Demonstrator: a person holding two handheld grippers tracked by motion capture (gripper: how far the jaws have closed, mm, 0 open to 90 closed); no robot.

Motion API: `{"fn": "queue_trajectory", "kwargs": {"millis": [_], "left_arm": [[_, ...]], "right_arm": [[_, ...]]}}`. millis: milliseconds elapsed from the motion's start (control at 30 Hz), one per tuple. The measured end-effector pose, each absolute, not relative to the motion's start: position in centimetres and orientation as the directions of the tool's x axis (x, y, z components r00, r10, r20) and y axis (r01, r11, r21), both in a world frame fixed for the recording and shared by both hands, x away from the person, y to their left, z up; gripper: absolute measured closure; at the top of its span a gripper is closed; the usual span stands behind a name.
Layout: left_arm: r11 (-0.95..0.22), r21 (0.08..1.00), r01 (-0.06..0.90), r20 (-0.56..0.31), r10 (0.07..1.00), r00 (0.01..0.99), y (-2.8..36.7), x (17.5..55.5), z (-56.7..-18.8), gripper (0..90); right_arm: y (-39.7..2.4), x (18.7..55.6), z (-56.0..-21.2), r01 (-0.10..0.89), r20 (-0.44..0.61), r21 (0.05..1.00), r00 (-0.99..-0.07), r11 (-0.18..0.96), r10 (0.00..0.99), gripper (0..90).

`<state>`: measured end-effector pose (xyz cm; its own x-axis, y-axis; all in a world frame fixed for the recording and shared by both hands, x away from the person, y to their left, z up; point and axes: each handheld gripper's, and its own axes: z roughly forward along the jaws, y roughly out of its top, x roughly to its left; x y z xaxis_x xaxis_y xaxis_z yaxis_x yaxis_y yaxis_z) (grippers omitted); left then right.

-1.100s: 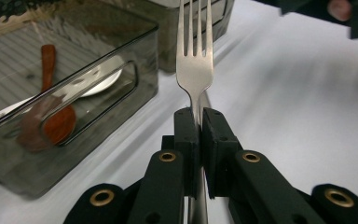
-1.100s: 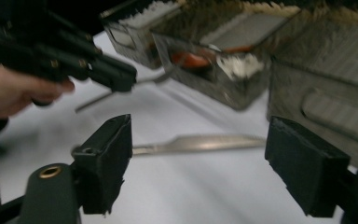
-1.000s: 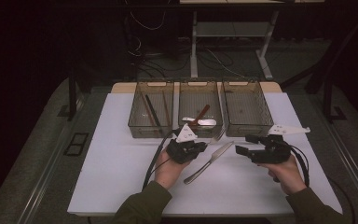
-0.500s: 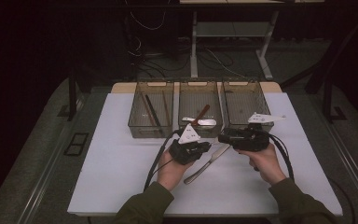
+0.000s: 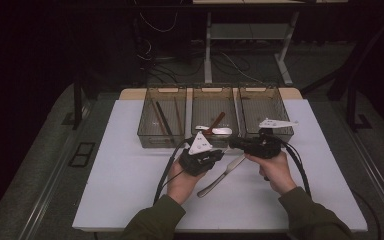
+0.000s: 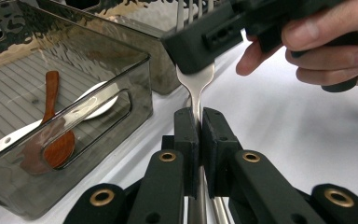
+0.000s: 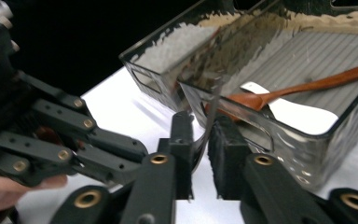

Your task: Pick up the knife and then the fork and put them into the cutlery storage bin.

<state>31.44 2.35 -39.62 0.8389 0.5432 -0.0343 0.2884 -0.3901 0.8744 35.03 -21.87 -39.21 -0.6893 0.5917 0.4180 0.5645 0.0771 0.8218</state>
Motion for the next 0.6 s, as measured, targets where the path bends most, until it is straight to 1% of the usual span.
{"fn": "queue_trajectory", "kwargs": {"millis": [67, 200, 267, 367, 400, 533, 600], "left_arm": [[-0.389, 0.873, 0.293, -0.040, 0.544, 0.838, 2.33, 31.48, -39.68, 83.9], [-0.378, 0.875, 0.301, -0.058, 0.537, 0.842, 2.34, 31.55, -39.77, 83.6], [-0.366, 0.877, 0.312, -0.078, 0.531, 0.844, 2.35, 31.64, -39.84, 83.4], [-0.367, 0.877, 0.309, -0.084, 0.517, 0.852, 2.41, 31.72, -39.96, 81.7], [-0.373, 0.876, 0.306, -0.080, 0.515, 0.854, 2.42, 31.72, -39.99, 80.3], [-0.376, 0.875, 0.304, -0.075, 0.515, 0.854, 2.59, 31.77, -40.21, 69.1], [-0.375, 0.873, 0.312, -0.090, 0.505, 0.858, 2.84, 31.92, -40.40, 63.3]], "right_arm": [[-21.87, 35.12, -39.12, 0.565, 0.431, 0.823, -0.695, 0.066, 0.576, 83.0], [-21.62, 34.97, -38.71, 0.541, 0.406, 0.837, -0.713, 0.079, 0.572, 85.6], [-21.56, 34.86, -38.55, 0.533, 0.403, 0.843, -0.718, 0.077, 0.567, 86.2], [-21.48, 34.77, -38.41, 0.518, 0.387, 0.851, -0.728, 0.084, 0.566, 86.4], [-21.45, 34.76, -38.40, 0.515, 0.384, 0.852, -0.730, 0.087, 0.566, 86.3], [-21.49, 34.76, -38.35, 0.503, 0.360, 0.858, -0.735, 0.105, 0.575, 86.4], [-21.61, 34.85, -38.30, 0.495, 0.348, 0.862, -0.736, 0.110, 0.581, 86.4]]}}
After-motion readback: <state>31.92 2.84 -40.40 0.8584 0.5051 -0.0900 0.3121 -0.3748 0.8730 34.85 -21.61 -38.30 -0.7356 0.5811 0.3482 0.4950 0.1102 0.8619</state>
